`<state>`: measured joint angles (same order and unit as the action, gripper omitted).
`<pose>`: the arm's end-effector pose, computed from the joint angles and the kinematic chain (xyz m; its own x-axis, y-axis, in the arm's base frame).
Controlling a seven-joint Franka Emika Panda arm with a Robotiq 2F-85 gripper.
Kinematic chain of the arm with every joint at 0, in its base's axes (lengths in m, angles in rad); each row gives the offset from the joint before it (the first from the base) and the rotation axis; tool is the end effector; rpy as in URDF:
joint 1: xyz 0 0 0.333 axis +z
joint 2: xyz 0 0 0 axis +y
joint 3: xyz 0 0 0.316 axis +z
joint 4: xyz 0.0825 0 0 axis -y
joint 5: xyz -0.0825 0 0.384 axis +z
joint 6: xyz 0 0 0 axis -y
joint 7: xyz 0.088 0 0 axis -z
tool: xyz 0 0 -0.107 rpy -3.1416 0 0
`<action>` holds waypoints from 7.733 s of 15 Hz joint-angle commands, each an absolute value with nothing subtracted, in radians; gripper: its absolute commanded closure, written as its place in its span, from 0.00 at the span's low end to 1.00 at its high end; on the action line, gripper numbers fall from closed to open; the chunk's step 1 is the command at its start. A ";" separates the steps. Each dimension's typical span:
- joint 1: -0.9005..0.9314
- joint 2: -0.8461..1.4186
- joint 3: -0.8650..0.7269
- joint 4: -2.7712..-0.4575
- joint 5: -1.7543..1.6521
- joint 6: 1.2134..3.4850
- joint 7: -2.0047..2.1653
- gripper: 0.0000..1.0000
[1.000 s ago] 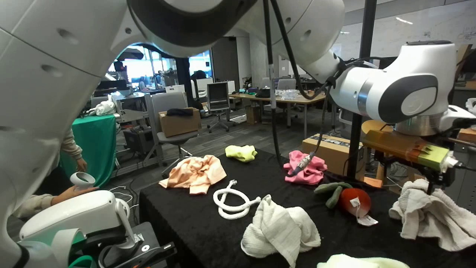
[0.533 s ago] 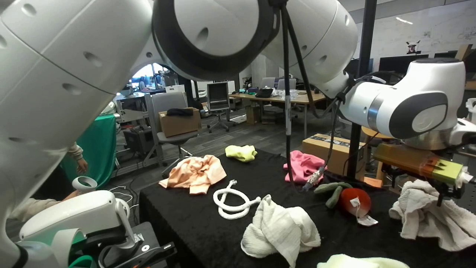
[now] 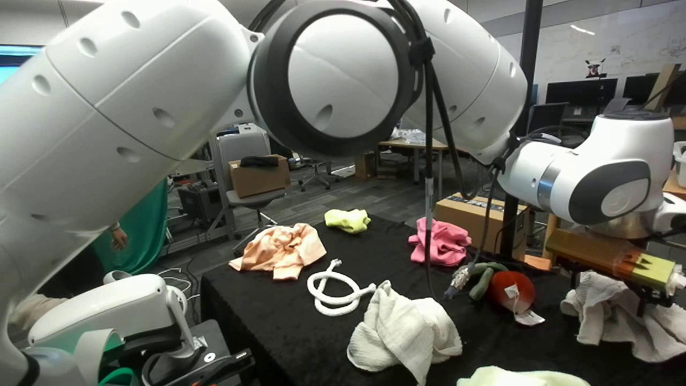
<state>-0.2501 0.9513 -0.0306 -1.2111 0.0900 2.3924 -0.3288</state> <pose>0.7517 -0.2085 0.2197 0.9729 0.0079 0.2312 0.0019 -0.9997 0.0263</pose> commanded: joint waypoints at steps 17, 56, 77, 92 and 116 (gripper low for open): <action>-0.305 1.000 0.055 -1.113 0.102 2.288 -0.346 0.97; -0.211 -0.754 -0.164 -2.365 0.499 2.075 -0.693 0.98; -0.140 -0.281 -0.052 -2.467 -0.108 2.287 -0.005 0.98; -0.106 -0.146 -0.064 -2.443 -0.088 2.233 -0.005 0.41; 0.083 0.372 0.111 -1.872 0.001 2.424 -0.133 0.00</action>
<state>0.0788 0.2557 0.0982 -2.0023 -0.0179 2.4078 -0.1050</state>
